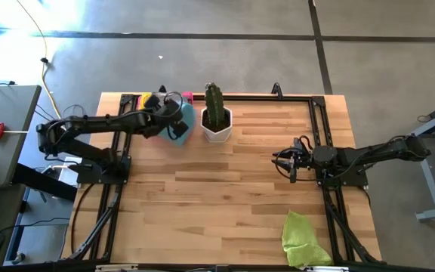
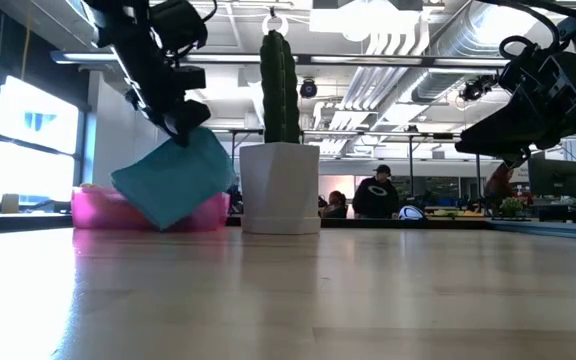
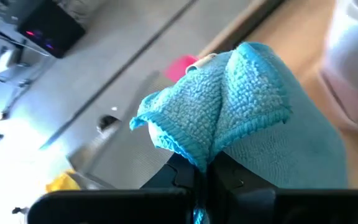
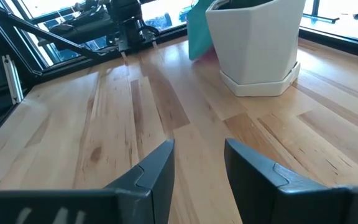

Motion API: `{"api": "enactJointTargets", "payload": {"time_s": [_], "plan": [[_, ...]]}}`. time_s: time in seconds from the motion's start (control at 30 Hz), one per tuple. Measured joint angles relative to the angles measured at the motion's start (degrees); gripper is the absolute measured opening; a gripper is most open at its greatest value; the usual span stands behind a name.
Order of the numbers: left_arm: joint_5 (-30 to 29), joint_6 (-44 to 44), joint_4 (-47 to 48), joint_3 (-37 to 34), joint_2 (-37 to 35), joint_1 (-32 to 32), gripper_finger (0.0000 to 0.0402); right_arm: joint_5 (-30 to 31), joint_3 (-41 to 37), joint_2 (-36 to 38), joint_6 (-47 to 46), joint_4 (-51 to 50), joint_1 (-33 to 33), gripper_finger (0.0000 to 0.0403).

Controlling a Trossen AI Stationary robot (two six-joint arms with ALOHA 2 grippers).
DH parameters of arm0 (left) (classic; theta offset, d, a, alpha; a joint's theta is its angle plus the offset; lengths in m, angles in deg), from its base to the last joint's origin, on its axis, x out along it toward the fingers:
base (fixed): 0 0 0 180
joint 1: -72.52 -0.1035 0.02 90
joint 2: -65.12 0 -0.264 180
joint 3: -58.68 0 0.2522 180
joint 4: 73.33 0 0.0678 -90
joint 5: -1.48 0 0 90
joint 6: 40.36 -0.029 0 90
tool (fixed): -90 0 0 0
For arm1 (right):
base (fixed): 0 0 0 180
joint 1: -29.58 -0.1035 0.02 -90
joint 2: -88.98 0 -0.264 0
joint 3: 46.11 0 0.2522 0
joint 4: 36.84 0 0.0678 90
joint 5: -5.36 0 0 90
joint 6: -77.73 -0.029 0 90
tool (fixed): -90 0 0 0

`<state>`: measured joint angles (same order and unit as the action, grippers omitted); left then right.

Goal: Fold microfiber towels
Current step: Put the folded blue microfiber towel on the pink bin

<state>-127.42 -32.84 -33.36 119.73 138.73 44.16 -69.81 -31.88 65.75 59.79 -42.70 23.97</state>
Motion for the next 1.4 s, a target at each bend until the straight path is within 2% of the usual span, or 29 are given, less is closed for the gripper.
{"api": "enactJointTargets", "payload": {"time_s": [0.27, 0.57, 0.7, 1.0, 1.23, 1.4], "plan": [[-2.3, -1.9, -6.5, 0.0, 0.0, -8.2, 0.0001, 0.0, 0.0, 0.0, 0.0, 0.0, 0.0, 0.0133], [-2.3, 12.2, 1.7, 0.0, 1.8, -14.9, 0.0001, 0.0, 0.0, 0.0, 0.0, 0.0, 0.0, 0.0133], [-2.3, 15.5, 2.8, 0.0, 3.7, -16.8, 0.0001, 0.0, 0.0, 0.0, 0.0, 0.0, 0.0, 0.0133], [-5.3, 24.0, 7.8, 0.0, 4.9, -17.9, 0.0001, 0.0, 0.0, 0.0, 0.0, 0.0, 0.0, 0.0133], [-8.8, 23.7, 5.4, 0.0, 4.9, -17.9, 0.0007, 0.0, 0.0, 0.0, 0.0, 0.0, 0.0, 0.0133], [-7.2, 23.2, 5.8, 0.0, 4.9, -17.9, 0.0031, 0.0, 0.0, 0.0, 0.0, 0.0, 0.0, 0.0133]]}}
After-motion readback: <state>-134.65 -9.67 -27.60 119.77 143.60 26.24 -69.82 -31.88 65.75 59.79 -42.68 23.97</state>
